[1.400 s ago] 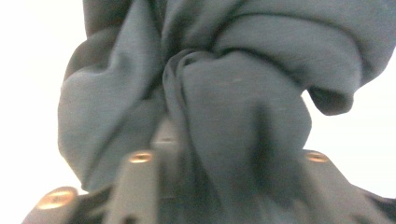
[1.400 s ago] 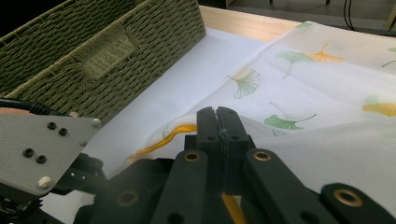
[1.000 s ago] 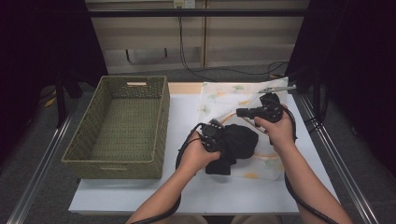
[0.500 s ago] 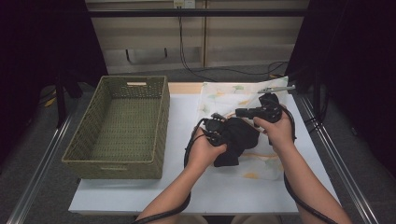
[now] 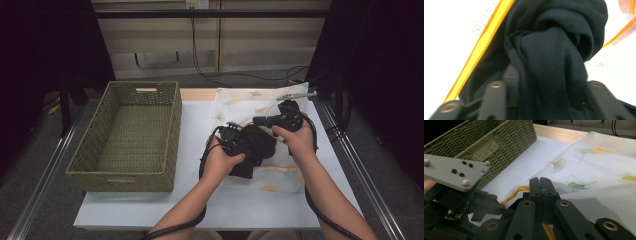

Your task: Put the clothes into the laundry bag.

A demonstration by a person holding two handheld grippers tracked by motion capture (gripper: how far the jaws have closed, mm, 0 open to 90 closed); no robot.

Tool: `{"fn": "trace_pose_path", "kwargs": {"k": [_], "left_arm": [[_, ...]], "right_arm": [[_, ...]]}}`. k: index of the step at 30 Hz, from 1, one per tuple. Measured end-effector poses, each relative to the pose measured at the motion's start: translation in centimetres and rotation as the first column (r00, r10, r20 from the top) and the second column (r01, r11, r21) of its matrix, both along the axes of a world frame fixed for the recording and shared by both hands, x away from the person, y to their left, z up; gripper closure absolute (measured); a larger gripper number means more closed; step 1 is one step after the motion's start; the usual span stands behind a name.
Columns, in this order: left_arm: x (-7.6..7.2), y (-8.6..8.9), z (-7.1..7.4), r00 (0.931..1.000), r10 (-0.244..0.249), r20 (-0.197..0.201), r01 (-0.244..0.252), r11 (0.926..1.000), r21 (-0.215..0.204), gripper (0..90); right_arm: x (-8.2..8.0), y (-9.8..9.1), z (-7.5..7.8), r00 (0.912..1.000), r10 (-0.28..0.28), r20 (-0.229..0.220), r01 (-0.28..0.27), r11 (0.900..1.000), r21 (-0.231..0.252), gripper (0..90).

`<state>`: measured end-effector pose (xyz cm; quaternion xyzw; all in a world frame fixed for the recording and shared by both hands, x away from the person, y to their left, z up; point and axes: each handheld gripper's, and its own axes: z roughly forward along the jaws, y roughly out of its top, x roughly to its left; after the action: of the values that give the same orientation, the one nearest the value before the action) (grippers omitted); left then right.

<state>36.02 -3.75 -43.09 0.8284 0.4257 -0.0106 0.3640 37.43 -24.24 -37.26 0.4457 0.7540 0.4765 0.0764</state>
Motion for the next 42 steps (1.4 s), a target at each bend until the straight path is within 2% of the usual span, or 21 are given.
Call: {"fn": "trace_pose_path", "kwargs": {"k": [3,6,9,13,15,17,18,20,25,29,32,36,42], "left_arm": [[-0.1,0.2,0.2,0.9998,-0.02,-0.008,0.02,0.9994,0.029,31.8],[-0.5,0.6,0.7,0.9989,-0.047,-0.003,0.047,0.9969,0.062,25.7],[-0.8,1.1,0.9,0.9988,-0.041,0.027,0.039,0.9977,0.056,21.4],[-1.2,1.6,0.7,0.9984,-0.056,0.007,0.056,0.996,0.07,21.6],[-1.4,1.7,0.3,0.9962,-0.088,0.001,0.087,0.9911,0.101,23.0],[-1.5,1.6,-0.1,0.9965,-0.083,-0.003,0.083,0.9923,0.092,26.7],[-1.5,1.6,-0.1,0.9945,-0.104,-0.012,0.105,0.9894,0.1,28.8],[-1.6,1.6,-0.2,0.9936,-0.108,-0.03,0.111,0.9888,0.099,34.3],[-1.6,1.3,-0.3,0.993,-0.102,-0.058,0.108,0.9892,0.1,60.3],[-1.5,1.2,-0.4,0.9937,-0.073,-0.085,0.079,0.9949,0.063,75.9],[-1.4,1.3,-0.4,0.9923,-0.075,-0.099,0.082,0.9945,0.066,79.5],[-1.5,0.9,-0.2,0.9944,-0.057,-0.089,0.063,0.9956,0.069,81.3],[-1.3,0.5,0.0,0.9943,-0.051,-0.094,0.054,0.9979,0.035,81.8]], "right_arm": [[0.0,-0.1,0.0,1.0,-0.003,0.003,0.003,1.0,-0.007,89.6],[0.0,-0.2,-0.1,1.0,-0.005,0.0,0.005,1.0,-0.008,89.6],[0.1,-0.3,-0.2,1.0,-0.006,0.002,0.006,1.0,-0.006,89.6],[0.0,-0.3,-0.3,0.9999,-0.012,-0.004,0.012,0.9999,-0.006,89.6],[0.0,-0.3,-0.3,0.9999,-0.012,-0.007,0.012,0.9999,-0.004,89.6],[0.0,-0.3,-0.3,1.0,-0.009,-0.004,0.009,0.9999,-0.006,89.6],[0.0,-0.4,-0.2,1.0,-0.008,0.0,0.008,0.9999,-0.008,89.6],[0.0,-0.3,-0.1,0.9999,-0.009,-0.005,0.009,0.9999,-0.009,89.6],[0.0,-0.3,-0.1,1.0,-0.006,-0.002,0.006,0.9999,-0.008,89.6],[0.1,-0.4,-0.3,1.0,-0.008,-0.001,0.008,0.9999,-0.007,89.6],[0.1,-0.4,-0.3,0.9999,-0.009,-0.007,0.009,0.9999,-0.005,89.6],[0.1,-0.3,-0.3,0.9999,-0.012,-0.001,0.012,0.9999,-0.006,89.6],[0.0,-0.3,-0.2,1.0,-0.008,0.0,0.008,1.0,-0.003,89.6]]}}
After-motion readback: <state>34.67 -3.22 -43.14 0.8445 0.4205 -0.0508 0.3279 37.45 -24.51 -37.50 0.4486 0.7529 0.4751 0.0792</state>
